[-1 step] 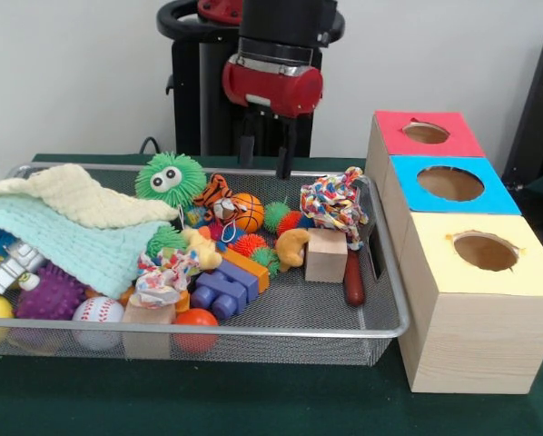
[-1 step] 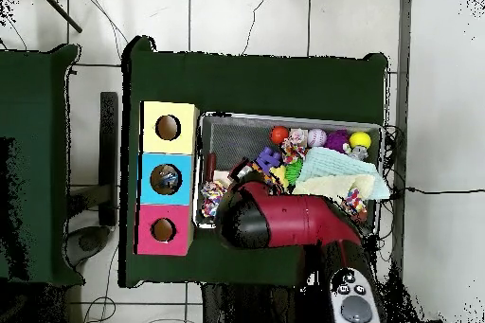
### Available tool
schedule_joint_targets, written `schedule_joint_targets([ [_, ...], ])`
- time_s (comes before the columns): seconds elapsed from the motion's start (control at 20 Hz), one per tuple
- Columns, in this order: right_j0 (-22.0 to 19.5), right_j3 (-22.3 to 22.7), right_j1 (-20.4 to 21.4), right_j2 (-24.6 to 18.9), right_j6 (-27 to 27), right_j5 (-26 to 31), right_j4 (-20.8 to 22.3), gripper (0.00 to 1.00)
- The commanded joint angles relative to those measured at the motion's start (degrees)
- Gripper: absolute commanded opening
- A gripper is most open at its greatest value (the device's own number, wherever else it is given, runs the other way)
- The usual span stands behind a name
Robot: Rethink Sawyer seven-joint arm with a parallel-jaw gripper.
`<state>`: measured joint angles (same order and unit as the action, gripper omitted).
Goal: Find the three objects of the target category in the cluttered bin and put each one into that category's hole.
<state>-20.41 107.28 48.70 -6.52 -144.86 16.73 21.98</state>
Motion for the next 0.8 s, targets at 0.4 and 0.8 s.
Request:
schedule_joint_targets([
  [0.4, -13.32, 4.68, -5.30, -29.12, 30.19, 5.05, 12.26, 1.00],
  [0.8, -16.10, 2.94, -15.20, -36.19, 34.04, 1.54, 20.51, 1.00],
])
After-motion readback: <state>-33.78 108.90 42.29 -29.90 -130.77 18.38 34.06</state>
